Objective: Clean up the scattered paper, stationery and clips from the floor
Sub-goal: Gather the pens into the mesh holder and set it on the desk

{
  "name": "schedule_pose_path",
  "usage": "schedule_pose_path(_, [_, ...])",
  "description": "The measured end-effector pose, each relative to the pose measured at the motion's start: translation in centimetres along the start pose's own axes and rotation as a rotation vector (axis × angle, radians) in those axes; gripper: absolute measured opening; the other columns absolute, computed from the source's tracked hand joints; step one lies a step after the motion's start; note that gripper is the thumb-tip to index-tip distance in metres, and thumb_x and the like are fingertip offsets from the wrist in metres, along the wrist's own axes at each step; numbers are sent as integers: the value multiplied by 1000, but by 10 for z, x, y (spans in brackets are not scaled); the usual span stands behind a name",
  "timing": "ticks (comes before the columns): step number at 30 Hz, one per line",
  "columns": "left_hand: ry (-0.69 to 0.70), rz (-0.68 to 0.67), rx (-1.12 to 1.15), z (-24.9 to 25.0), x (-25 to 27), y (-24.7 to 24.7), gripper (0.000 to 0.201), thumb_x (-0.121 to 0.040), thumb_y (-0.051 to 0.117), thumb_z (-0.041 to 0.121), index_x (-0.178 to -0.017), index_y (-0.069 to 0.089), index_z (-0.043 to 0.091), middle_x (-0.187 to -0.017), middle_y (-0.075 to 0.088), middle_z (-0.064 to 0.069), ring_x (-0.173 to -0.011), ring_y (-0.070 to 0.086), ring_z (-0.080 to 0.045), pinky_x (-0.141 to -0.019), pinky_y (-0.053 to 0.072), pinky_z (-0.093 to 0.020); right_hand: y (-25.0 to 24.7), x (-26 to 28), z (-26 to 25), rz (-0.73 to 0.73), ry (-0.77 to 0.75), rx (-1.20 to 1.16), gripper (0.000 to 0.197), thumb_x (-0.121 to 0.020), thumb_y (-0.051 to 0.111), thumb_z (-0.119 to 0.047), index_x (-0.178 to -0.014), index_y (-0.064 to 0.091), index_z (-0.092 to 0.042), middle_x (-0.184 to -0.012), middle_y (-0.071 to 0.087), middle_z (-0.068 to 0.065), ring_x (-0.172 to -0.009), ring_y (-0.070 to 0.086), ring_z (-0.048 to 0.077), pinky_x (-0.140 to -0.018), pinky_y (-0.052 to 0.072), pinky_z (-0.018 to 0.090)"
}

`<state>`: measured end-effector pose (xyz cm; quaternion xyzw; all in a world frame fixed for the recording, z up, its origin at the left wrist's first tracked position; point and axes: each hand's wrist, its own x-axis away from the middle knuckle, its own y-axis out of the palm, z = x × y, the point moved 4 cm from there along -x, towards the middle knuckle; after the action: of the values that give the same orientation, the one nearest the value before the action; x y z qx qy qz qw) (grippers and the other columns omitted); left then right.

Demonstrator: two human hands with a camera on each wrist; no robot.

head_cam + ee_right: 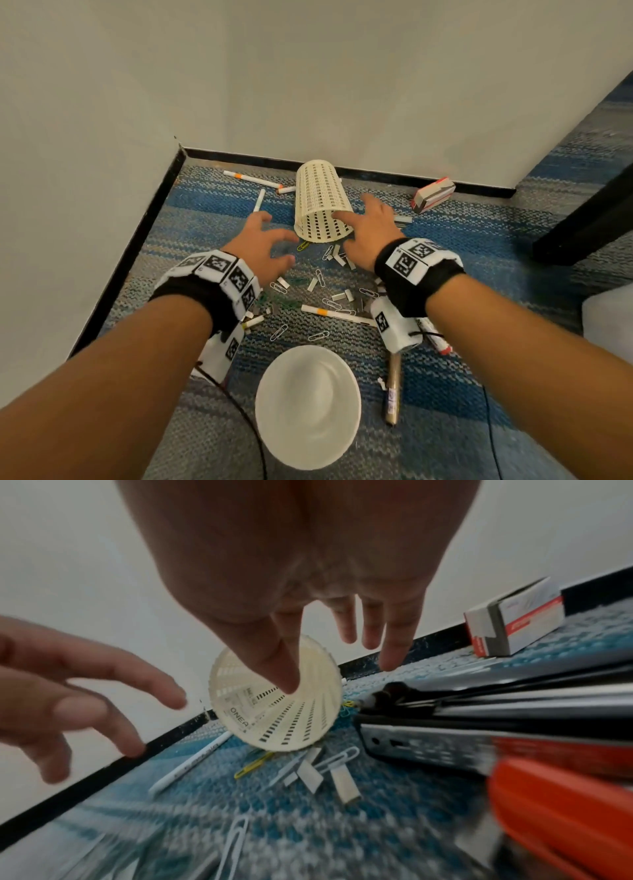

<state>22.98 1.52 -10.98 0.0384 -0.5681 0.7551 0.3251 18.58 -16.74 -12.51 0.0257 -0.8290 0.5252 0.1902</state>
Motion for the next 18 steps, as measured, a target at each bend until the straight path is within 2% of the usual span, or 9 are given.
schedule_pose_path(3, [-18,-36,5,4,-19,7,52,-88,56,40,-136,37,38,-157,-1,0,-143,19,-26,-111,28,-38,-1,-11,-3,12,-24,5,59,-85,51,-18,-142,35,-25,-149,25,10,-134,21,35,-111,23,41])
schedule_pose_path(5, [29,-8,11,9,-24,8,66,-89,56,38,-145,24,29,-158,4,-1,-144,14,-22,-114,22,-35,-2,-13,-6,64,-71,-33,59,-84,47,-12,-142,36,-19,-144,35,10,-131,29,35,-109,25,38])
schedule_pose_path(7, [95,94,17,12,-22,3,72,-89,56,32,-147,18,16,-156,17,-5,-142,20,-20,-114,19,-31,-6,-13,-10,134,-136,-97,60,-82,48,-8,-140,38,-15,-138,43,11,-127,36,34,-107,27,37])
schedule_pose_path(10, [146,294,36,9,-12,-13,68,-86,61,26,-144,27,10,-147,35,-11,-135,33,-25,-111,26,-34,-16,-11,-19,228,-221,-178,65,-77,58,-9,-139,40,-14,-135,46,13,-125,38,32,-107,27,35])
schedule_pose_path(13, [168,453,107,-3,2,-29,63,-77,71,28,-131,43,11,-127,51,-10,-117,46,-25,-97,37,-35,-27,-7,-33,323,-313,-213,70,-72,69,-17,-137,42,-21,-125,47,10,-116,42,28,-100,31,30])
schedule_pose_path(15, [180,519,156,-14,12,-36,55,-72,77,27,-116,49,10,-108,52,-5,-100,49,-19,-85,38,-27,-28,-5,-46,333,-363,-277,69,-68,76,-23,-130,46,-21,-118,47,7,-109,47,24,-98,40,35])
schedule_pose_path(18, [150,555,129,-32,22,-37,40,-72,77,27,-99,53,10,-89,49,-1,-85,49,-19,-73,33,-26,-16,-2,-63,285,-399,-397,55,-68,77,-26,-116,51,-19,-110,44,-1,-104,50,18,-89,50,40])
